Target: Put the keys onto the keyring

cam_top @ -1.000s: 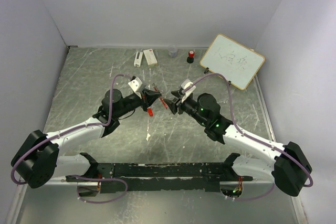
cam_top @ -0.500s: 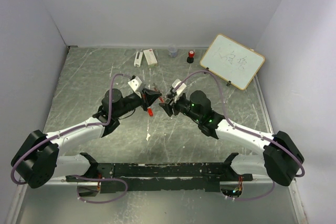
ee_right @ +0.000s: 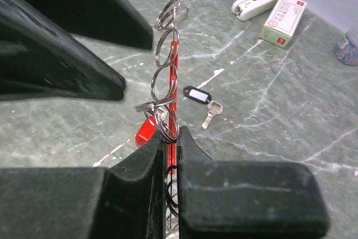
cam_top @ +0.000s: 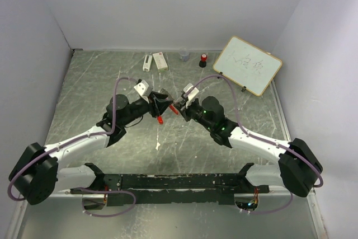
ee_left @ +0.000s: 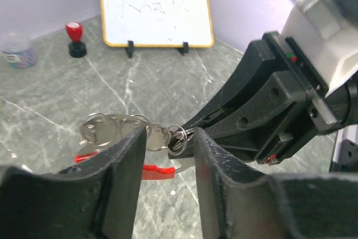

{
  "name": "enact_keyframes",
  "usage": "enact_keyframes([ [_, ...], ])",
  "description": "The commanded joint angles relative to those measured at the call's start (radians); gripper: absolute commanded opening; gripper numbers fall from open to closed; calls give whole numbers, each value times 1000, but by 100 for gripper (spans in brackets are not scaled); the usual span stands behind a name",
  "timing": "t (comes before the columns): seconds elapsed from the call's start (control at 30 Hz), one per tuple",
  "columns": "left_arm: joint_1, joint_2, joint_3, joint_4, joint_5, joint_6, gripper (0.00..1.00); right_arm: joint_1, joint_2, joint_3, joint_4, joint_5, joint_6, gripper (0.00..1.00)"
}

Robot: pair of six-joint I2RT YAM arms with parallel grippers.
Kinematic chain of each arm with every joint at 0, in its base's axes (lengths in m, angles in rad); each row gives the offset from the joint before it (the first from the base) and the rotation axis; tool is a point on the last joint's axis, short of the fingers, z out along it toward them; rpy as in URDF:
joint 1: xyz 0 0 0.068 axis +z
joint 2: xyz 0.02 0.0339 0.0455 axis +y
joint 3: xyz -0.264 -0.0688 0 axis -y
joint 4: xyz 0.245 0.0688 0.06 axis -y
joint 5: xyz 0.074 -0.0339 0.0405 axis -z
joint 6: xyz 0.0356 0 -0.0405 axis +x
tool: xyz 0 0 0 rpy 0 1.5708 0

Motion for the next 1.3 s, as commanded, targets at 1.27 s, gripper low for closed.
enact_keyframes([
  [1.27,0,-100,-21,-36,-20,96,59,-18,-276,-114,46,-28,-112,0],
])
